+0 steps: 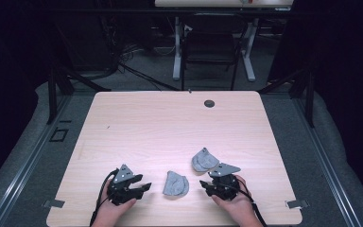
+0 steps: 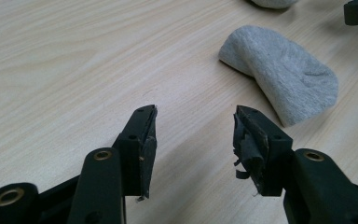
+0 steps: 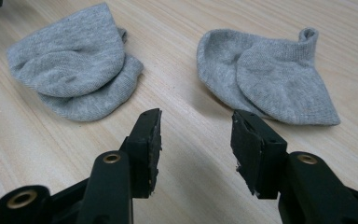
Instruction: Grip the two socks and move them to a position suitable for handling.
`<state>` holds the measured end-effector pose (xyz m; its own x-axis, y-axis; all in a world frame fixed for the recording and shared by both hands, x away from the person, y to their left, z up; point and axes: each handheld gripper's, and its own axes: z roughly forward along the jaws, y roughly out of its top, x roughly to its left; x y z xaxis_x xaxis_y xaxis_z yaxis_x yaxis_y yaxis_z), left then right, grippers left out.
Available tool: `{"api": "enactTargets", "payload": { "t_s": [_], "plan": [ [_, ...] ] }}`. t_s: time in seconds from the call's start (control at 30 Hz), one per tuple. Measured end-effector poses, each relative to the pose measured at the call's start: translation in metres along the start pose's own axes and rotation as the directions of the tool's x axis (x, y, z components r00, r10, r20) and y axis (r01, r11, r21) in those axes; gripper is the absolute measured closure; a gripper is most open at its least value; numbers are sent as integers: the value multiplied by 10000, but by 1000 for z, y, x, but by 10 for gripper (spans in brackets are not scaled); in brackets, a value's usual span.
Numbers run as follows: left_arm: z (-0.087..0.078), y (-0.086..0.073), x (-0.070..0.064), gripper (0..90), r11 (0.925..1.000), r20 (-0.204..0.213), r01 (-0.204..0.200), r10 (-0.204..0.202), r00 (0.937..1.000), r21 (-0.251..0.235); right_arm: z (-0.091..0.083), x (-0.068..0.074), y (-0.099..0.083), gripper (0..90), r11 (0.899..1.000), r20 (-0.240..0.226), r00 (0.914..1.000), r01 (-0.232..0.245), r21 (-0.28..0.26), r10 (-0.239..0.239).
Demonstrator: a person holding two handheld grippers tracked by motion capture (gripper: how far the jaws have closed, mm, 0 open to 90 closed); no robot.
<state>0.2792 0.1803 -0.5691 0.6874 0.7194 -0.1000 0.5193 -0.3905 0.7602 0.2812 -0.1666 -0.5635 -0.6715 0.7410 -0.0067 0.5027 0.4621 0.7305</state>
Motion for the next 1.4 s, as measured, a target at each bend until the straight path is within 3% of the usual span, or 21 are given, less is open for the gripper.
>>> {"api": "enactTargets", "payload": {
  "t_s": [0.23,0.37,0.53,1.03,1.4],
  "plan": [
    [4,7,-6,554,9997,113,3,0,9999,-256,-2,-3,0,568,9997,-45,9997,-222,-43,222],
    [6,11,-11,606,9999,235,12,-9,9997,-144,-2,-3,1,576,9996,-95,9996,-268,-120,267],
    [10,20,-19,668,9994,216,-303,306,9993,-145,-5,-2,1,600,9995,-104,9996,-250,-184,248],
    [29,41,-38,876,9954,732,-959,960,9927,-39,-5,-5,1,621,9991,-82,9992,-394,-181,393],
    [48,41,-43,893,9917,773,-1232,1200,9898,371,-5,-5,0,621,9989,-108,9990,-441,-171,439]
  ]
}}
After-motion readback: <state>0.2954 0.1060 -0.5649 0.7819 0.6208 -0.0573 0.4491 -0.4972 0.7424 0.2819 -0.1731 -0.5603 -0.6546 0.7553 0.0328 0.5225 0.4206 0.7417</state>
